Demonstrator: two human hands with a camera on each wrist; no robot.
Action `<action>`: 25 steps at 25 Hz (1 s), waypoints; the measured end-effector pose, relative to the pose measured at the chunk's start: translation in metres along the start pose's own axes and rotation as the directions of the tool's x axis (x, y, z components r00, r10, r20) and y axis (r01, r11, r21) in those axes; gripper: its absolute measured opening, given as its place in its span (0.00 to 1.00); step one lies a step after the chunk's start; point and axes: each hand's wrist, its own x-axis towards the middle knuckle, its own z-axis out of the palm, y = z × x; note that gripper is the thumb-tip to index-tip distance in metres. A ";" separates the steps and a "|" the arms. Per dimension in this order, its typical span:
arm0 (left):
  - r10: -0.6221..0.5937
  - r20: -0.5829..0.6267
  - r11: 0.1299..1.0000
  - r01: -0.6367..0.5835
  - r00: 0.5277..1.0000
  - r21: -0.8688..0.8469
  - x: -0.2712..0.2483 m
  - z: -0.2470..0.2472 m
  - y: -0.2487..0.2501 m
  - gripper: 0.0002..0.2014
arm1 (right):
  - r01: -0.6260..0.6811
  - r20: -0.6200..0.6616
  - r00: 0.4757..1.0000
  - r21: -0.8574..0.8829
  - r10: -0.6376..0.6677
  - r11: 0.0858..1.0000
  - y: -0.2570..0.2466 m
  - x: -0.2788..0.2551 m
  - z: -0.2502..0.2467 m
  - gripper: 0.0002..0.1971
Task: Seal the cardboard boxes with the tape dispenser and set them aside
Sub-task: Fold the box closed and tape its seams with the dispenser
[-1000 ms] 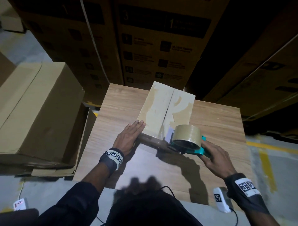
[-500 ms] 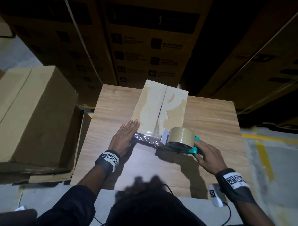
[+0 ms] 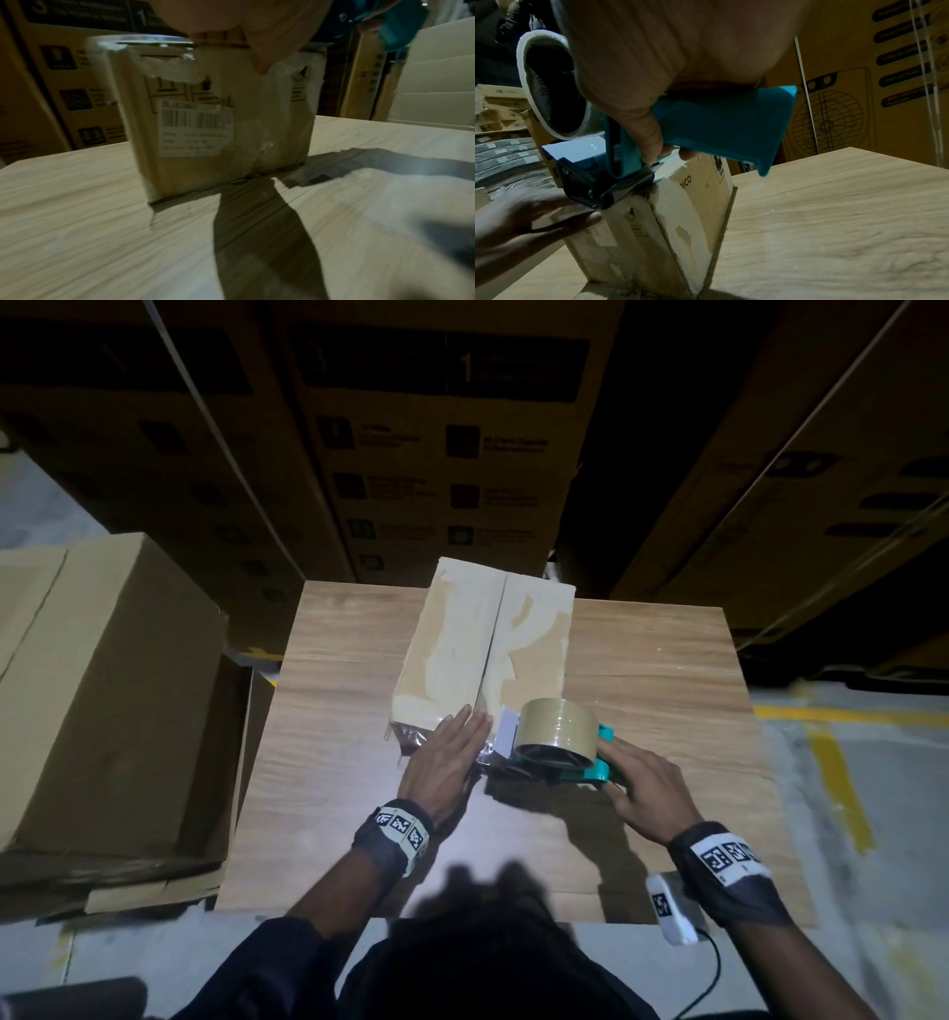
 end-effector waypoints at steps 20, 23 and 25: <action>0.102 0.030 0.994 -0.101 0.994 -0.045 0.004 -0.001 -0.006 0.33 | -0.046 -0.014 0.999 -0.030 0.046 0.998 0.040 -0.042 -0.055 0.36; 0.097 0.033 0.994 -0.095 0.995 -0.048 0.004 -0.006 -0.003 0.32 | -0.037 0.017 0.999 -0.075 0.039 0.996 0.040 -0.039 -0.044 0.35; 0.090 0.023 0.994 -0.088 0.996 -0.066 0.004 -0.006 0.000 0.31 | -0.047 0.039 0.998 -0.074 0.050 0.996 0.044 -0.037 -0.029 0.36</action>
